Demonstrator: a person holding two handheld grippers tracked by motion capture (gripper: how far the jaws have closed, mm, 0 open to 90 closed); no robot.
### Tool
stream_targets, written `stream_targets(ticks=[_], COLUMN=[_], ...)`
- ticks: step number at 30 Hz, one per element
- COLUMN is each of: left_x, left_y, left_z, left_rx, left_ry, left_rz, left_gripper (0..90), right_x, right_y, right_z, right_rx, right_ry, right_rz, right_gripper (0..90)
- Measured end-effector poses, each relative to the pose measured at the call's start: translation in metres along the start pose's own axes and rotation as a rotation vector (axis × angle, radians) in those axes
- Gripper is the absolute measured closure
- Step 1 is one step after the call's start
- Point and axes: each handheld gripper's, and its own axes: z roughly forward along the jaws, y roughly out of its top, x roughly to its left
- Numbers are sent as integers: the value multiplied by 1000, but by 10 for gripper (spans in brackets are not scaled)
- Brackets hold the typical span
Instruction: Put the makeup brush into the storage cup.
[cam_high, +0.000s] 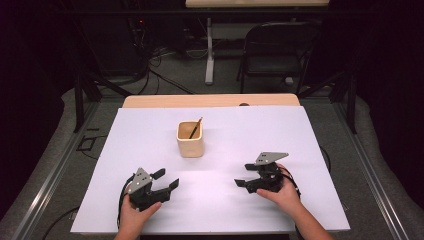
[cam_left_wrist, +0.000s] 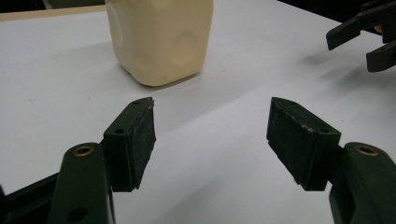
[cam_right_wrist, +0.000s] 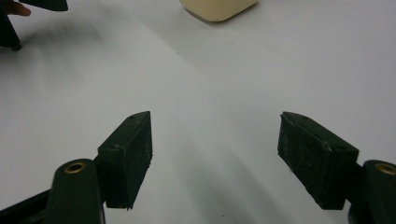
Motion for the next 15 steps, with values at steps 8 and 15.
stream_targets(ticks=[8, 15], left_x=[1, 2], left_y=[0, 0], left_z=[0, 0], left_rx=[4, 7], left_ry=[4, 10], left_rz=[-8, -21], left_gripper=[328, 328], right_x=[-1, -2], right_y=[-1, -1], right_z=[0, -1], right_rx=[-2, -6], right_ry=[-4, -5], right_rz=[1, 4], right_gripper=[259, 259])
